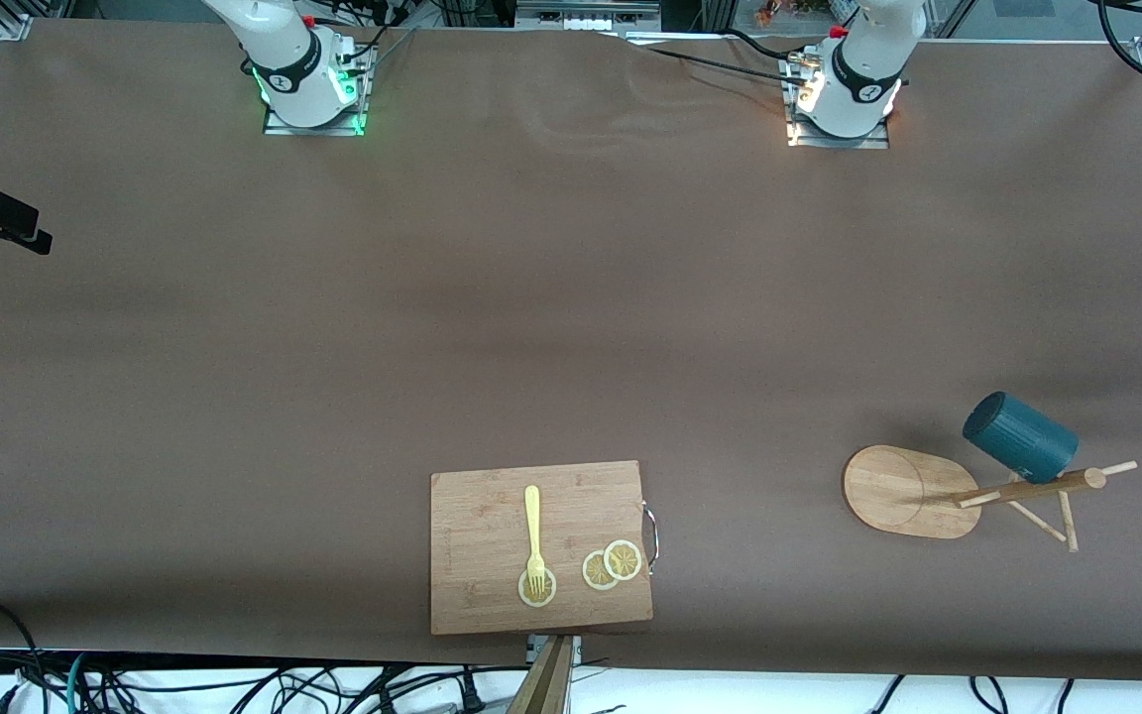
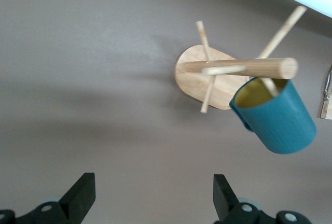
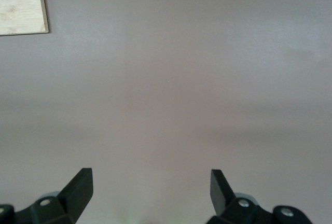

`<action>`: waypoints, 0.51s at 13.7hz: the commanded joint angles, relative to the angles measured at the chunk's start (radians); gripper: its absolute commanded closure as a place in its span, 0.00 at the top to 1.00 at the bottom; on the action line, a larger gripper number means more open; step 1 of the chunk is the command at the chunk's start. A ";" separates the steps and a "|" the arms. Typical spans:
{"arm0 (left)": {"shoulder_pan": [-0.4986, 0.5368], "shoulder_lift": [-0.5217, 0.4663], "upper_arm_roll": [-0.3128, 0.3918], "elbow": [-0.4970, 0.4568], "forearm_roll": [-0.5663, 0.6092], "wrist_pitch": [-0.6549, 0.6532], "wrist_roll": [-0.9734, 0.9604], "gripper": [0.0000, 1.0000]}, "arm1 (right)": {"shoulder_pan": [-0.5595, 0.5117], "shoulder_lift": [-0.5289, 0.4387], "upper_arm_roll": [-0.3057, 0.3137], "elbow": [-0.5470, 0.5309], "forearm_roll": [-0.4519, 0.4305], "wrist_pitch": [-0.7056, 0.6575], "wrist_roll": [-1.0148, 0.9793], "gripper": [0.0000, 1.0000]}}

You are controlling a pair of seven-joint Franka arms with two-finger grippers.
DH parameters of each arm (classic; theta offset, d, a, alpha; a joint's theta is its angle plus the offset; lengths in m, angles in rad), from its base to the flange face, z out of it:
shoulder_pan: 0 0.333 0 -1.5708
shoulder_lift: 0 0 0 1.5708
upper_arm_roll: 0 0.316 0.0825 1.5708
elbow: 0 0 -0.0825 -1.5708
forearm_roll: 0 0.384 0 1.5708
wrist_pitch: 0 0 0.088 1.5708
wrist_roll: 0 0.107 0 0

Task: Pass cup and hang on rack
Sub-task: 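Open the left gripper and draw it back from the rack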

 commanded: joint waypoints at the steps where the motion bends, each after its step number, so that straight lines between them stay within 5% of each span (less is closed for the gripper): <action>1: -0.016 -0.066 0.002 -0.005 0.054 0.002 -0.005 1.00 | -0.008 -0.003 0.005 0.000 0.018 0.005 -0.022 1.00; 4: -0.130 -0.133 0.001 -0.006 0.210 -0.008 -0.018 1.00 | -0.010 -0.003 0.004 0.000 0.018 0.005 -0.022 1.00; 7: -0.174 -0.175 -0.004 -0.014 0.227 -0.020 -0.102 1.00 | -0.010 -0.003 0.004 0.000 0.017 0.005 -0.022 1.00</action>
